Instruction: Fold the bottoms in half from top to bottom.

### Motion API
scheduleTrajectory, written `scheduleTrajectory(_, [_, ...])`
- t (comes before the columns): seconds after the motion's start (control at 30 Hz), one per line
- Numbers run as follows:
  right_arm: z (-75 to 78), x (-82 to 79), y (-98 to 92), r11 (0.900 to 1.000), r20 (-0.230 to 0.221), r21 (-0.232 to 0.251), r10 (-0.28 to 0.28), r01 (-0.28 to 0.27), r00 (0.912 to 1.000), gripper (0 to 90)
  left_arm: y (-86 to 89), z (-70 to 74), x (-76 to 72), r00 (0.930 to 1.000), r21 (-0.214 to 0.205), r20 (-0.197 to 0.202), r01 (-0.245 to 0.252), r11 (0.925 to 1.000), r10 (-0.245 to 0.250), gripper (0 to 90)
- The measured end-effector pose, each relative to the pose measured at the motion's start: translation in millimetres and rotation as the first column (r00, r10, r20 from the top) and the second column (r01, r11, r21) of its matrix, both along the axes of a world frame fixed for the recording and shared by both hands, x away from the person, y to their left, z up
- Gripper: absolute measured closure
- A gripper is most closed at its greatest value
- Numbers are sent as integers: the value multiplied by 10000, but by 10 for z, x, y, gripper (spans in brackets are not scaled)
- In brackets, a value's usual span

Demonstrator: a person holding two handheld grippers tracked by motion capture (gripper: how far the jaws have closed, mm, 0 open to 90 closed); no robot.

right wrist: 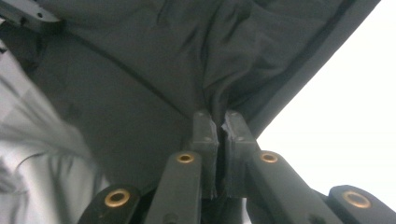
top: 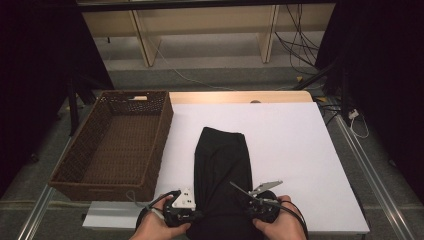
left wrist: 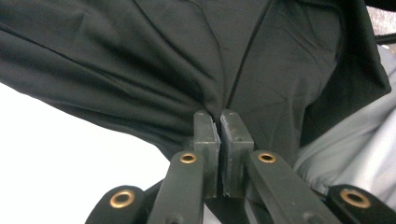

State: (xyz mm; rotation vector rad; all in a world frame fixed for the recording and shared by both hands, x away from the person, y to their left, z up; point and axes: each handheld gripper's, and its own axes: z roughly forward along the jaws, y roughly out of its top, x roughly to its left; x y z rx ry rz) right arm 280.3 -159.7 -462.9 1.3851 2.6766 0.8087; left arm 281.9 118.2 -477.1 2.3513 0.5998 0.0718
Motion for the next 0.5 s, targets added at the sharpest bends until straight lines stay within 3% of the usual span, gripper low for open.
scheduleTrajectory(0.07, [13,-29,12,10000,-191,37,30,-29,9998,844,30,25,0,10000,-139,16,-16,9999,17,813])
scheduleTrajectory(0.17, [24,-42,-6,9998,-543,68,194,-191,9983,750,84,64,63,9981,-587,243,-543,9968,558,626])
scheduleTrajectory(0.23, [32,-11,-32,9996,-328,248,-149,157,9994,652,108,61,129,9950,-656,493,-831,9944,864,575])
scheduleTrajectory(0.3, [37,31,-41,9978,79,424,-510,506,9987,597,116,27,193,9941,-664,369,-993,9928,1019,572])
scheduleTrajectory(0.37, [16,56,-30,9978,299,424,-518,505,9982,595,92,-18,224,9953,-551,205,-931,9941,944,593])
scheduleTrajectory(0.5, [-60,53,22,9996,342,106,-265,262,9991,703,-3,-76,178,9991,-134,126,-401,9991,402,671])
